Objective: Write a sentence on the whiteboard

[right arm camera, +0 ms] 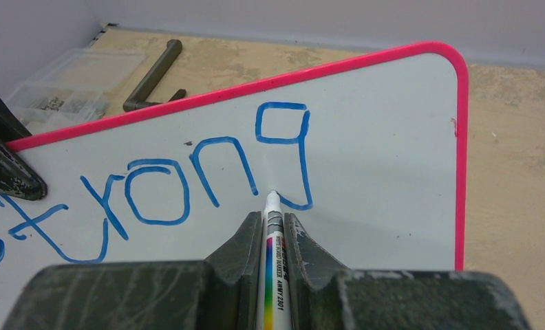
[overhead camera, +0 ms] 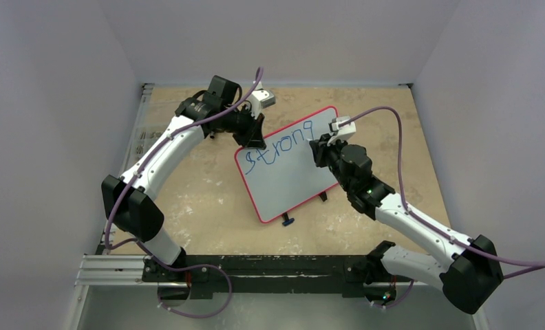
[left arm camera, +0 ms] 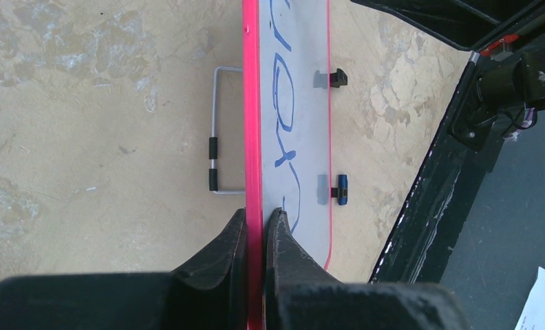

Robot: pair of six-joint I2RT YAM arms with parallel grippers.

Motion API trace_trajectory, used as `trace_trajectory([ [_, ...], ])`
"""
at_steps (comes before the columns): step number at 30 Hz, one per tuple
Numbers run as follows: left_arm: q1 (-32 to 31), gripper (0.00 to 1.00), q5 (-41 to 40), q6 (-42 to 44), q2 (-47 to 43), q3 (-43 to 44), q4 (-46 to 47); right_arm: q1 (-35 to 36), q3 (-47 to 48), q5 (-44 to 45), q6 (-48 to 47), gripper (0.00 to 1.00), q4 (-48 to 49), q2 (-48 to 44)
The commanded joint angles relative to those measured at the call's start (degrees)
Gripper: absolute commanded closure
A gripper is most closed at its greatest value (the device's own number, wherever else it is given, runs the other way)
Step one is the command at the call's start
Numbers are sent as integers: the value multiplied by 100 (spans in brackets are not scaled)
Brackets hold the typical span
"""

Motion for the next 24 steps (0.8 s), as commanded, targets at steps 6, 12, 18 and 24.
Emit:
trace_trajectory([
  [6, -126, 100, -676, 739, 75, -37, -267, 4, 132, -134, -4, 100, -258, -235],
  [12, -125, 100, -676, 730, 101, -32, -262, -2, 160, -86, 43, 100, -517, -625],
  [18, -150, 100, -709, 721, 97, -20, -287, 4, 136, 543, -99, 100, -541, -893],
  [24, -168, 100, -710, 722, 118, -29, -287, -72, 287, 1158, -317, 100, -457, -670],
])
